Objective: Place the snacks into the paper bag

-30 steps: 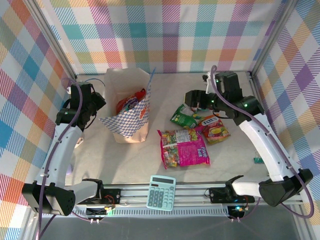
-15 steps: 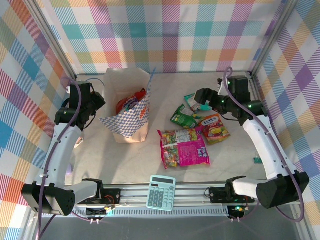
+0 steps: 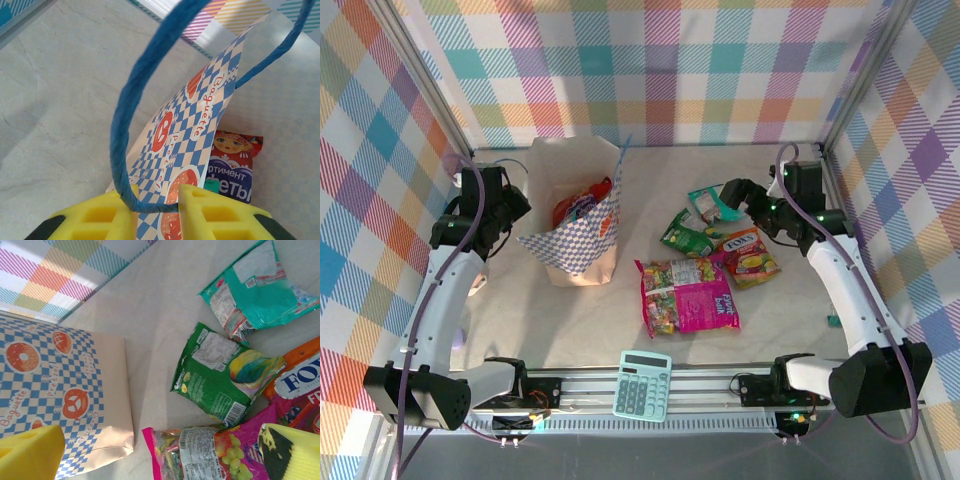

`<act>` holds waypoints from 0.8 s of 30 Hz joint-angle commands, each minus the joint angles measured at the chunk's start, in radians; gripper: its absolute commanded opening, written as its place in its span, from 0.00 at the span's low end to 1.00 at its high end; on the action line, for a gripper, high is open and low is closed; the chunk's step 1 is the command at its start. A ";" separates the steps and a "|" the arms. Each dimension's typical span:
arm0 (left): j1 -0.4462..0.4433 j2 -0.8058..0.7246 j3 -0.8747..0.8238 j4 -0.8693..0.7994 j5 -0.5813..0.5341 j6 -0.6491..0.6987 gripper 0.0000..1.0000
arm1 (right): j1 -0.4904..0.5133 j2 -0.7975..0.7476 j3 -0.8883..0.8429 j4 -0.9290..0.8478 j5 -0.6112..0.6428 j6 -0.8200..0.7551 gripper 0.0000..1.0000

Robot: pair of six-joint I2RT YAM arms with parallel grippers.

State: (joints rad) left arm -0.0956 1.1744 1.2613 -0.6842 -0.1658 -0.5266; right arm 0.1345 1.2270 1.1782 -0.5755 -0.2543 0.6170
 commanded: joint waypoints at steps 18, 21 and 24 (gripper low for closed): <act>0.006 -0.019 -0.002 -0.064 -0.038 0.024 0.27 | -0.074 0.351 0.071 0.040 -0.037 -0.002 0.97; 0.007 -0.020 -0.002 -0.060 -0.035 0.018 0.27 | -0.077 0.413 0.108 0.033 -0.031 -0.006 0.97; 0.005 -0.032 -0.005 -0.056 -0.034 0.014 0.27 | -0.076 0.470 0.146 0.028 -0.033 -0.011 0.97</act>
State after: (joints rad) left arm -0.0956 1.1713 1.2613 -0.7055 -0.1951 -0.5198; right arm 0.0643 1.6638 1.2778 -0.5564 -0.2741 0.6212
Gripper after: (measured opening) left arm 0.274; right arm 0.973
